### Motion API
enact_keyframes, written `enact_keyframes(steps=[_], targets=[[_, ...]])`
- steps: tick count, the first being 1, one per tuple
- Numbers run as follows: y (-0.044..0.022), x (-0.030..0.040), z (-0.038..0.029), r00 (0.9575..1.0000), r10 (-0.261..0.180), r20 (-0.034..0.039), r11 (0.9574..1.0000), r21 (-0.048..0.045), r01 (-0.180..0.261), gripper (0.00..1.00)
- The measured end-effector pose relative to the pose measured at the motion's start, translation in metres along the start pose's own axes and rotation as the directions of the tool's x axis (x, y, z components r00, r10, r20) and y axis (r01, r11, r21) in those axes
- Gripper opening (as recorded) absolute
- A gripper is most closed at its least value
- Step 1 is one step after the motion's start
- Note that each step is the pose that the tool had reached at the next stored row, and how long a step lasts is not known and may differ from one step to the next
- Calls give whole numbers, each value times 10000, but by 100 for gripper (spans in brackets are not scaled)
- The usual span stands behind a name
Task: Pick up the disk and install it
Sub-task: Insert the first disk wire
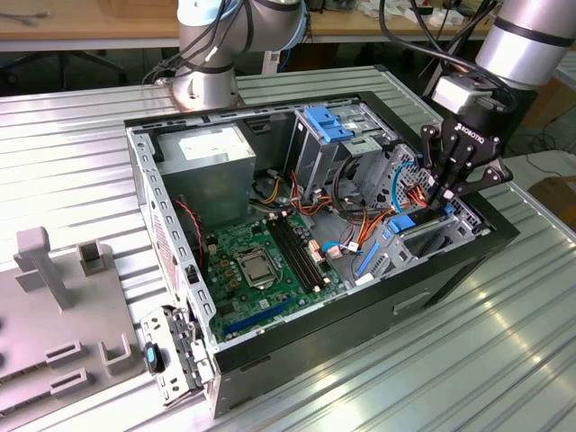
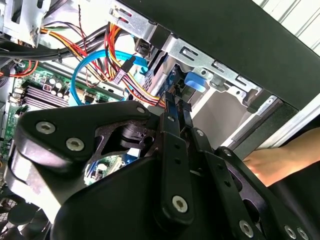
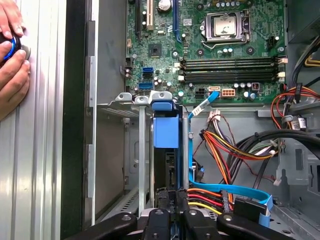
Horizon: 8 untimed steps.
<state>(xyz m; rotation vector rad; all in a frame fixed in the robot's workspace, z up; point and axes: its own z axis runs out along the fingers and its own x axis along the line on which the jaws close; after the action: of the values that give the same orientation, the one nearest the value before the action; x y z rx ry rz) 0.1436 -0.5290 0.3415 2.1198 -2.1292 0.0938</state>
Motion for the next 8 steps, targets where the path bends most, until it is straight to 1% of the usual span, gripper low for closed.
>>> enact_keyframes(steps=[5, 8], targets=[[0, 1, -11, 10000, -2, 31, 10000, 0, 2, 16], [1, 4, -30, 10000, -2, 36, 10000, 0, 2, 16]])
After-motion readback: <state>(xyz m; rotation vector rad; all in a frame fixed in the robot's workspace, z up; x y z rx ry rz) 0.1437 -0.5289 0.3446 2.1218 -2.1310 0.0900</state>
